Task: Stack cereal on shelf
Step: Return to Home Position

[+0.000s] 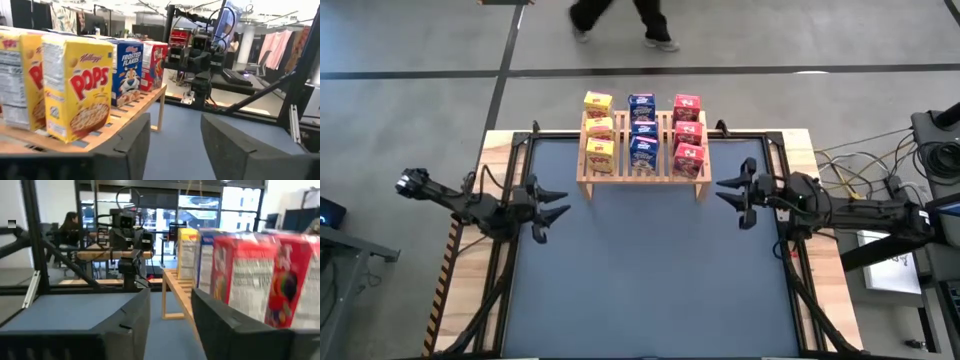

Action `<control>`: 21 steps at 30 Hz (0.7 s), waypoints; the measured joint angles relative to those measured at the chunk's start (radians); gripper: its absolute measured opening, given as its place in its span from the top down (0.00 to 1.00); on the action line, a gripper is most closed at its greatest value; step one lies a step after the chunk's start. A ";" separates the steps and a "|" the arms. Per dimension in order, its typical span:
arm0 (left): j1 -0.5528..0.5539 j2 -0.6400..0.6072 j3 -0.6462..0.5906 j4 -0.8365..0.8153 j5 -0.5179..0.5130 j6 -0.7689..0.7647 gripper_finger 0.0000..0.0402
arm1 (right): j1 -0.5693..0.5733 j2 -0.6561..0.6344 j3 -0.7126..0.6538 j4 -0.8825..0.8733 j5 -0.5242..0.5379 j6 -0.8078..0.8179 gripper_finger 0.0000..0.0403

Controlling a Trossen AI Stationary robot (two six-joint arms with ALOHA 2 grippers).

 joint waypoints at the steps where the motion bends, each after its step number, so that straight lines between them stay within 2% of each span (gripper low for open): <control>1: 0.000 -0.026 -0.018 0.001 0.000 0.012 0.62 | 0.000 -0.003 -0.018 0.014 0.012 0.010 0.70; 6: 0.000 -0.152 -0.082 0.001 -0.002 0.065 0.77 | 0.000 -0.064 -0.033 -0.057 0.049 0.019 0.85; 11: 0.000 -0.275 -0.104 -0.051 -0.001 0.080 0.92 | 0.000 -0.184 0.035 -0.279 0.052 -0.013 0.96; 15: -0.001 -0.315 -0.127 -0.076 -0.009 0.086 0.99 | 0.000 -0.277 0.018 -0.355 0.053 0.005 0.98; 21: -0.001 -0.315 -0.173 -0.050 -0.017 0.064 1.00 | 0.000 -0.407 -0.118 -0.312 0.055 0.018 0.98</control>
